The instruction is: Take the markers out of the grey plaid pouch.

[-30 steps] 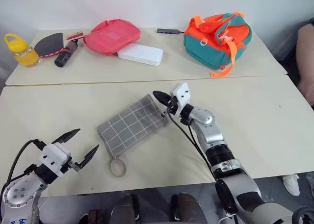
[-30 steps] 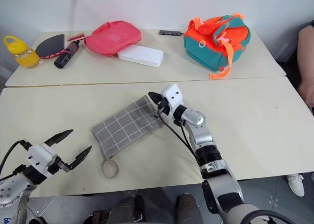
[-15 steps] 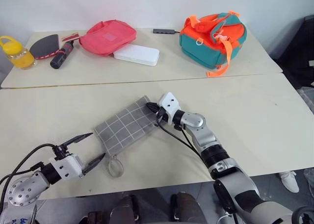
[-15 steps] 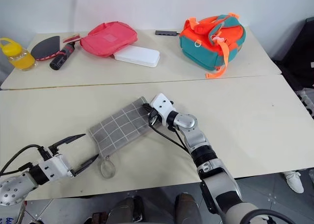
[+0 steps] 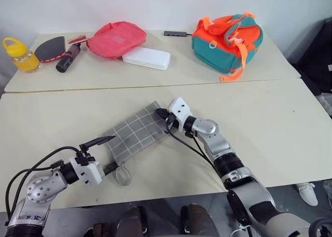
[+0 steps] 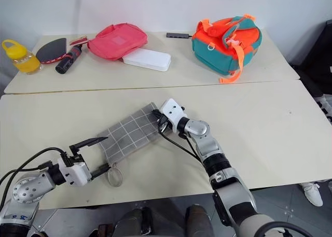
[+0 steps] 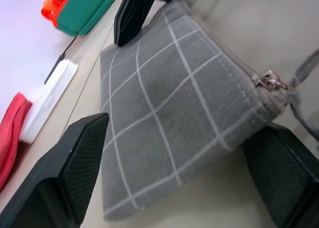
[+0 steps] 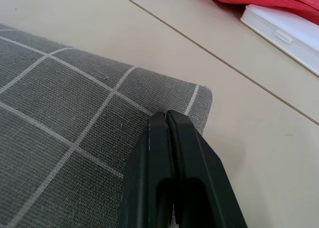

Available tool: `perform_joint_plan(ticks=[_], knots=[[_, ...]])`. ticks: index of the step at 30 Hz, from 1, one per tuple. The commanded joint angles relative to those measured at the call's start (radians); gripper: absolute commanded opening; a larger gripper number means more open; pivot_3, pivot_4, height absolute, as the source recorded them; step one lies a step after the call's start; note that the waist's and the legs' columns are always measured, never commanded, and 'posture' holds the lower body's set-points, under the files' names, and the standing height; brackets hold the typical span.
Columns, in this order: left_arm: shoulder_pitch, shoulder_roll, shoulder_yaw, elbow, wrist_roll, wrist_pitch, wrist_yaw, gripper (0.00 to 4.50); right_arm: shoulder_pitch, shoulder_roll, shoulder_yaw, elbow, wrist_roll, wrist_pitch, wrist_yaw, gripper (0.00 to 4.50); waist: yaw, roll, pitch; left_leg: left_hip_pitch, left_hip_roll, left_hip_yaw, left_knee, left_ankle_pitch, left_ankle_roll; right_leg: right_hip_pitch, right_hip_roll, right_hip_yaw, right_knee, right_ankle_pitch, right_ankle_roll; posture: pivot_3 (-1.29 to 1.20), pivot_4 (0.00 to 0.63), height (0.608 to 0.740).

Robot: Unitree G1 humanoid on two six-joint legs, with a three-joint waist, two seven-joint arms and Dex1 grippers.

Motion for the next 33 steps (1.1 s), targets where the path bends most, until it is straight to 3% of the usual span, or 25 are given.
perform_joint_plan(ticks=[1,8,13,17,21,26,29,33], knots=[[0.000,0.002,-0.033,0.031,0.015,0.003,0.015,3.79,0.021,-0.006,-0.002,-0.021,0.005,0.015,0.001,0.00,0.000,0.000,0.000,0.000,0.000,0.000,0.000,0.000,0.000,0.000,0.000,0.000,0.000,0.000,0.000,0.00,0.150,0.740],[0.013,0.021,-0.043,0.043,-0.014,-0.008,0.020,1.43,0.032,-0.016,-0.002,-0.042,0.003,0.020,0.003,0.00,0.000,0.000,0.000,0.000,0.000,0.000,0.000,0.000,0.000,0.000,0.000,0.000,0.000,0.000,0.000,0.00,0.150,0.740],[0.022,0.031,-0.054,0.037,-0.051,-0.015,0.013,0.03,0.043,-0.031,-0.012,-0.081,0.018,0.033,0.016,0.00,-0.001,0.000,0.000,0.000,0.000,0.000,0.000,0.000,0.000,0.000,0.000,0.000,0.000,0.000,0.000,0.00,0.150,0.740],[-0.002,0.029,-0.066,0.034,-0.042,-0.007,0.019,0.03,0.080,-0.048,-0.039,-0.236,0.117,0.145,0.095,0.00,0.001,0.001,0.000,0.000,0.000,0.000,-0.002,0.000,0.000,0.000,0.000,0.000,-0.001,0.000,0.000,0.00,0.150,0.740],[-0.059,0.005,-0.075,0.041,-0.002,0.030,0.052,0.00,0.153,-0.091,-0.071,-0.516,0.304,0.412,0.189,1.24,0.007,0.002,0.001,0.000,0.000,0.000,-0.002,0.000,0.000,0.000,0.000,0.000,-0.002,0.000,0.000,0.00,0.150,0.740],[-0.141,-0.033,-0.135,0.036,0.034,0.099,0.059,0.00,0.252,-0.276,-0.045,-0.868,0.543,0.778,0.339,2.85,0.042,0.002,0.000,-0.001,-0.002,-0.002,0.000,-0.001,0.001,0.000,-0.001,-0.001,-0.002,0.000,0.000,0.00,0.150,0.740],[-0.201,-0.061,-0.165,0.034,0.077,0.136,0.082,0.00,0.298,-0.342,-0.003,-0.957,0.577,0.869,0.349,2.85,0.058,0.002,0.000,-0.001,-0.002,-0.002,0.000,-0.001,0.002,0.001,-0.002,-0.001,-0.003,0.000,0.000,0.00,0.150,0.740],[-0.263,-0.098,-0.205,0.024,0.123,0.196,0.103,0.00,0.329,-0.302,0.041,-0.941,0.546,0.887,0.273,2.85,0.056,0.002,0.000,-0.001,-0.002,-0.002,0.000,-0.001,0.002,0.001,-0.001,-0.001,-0.003,0.000,0.000,0.00,0.150,0.740]])
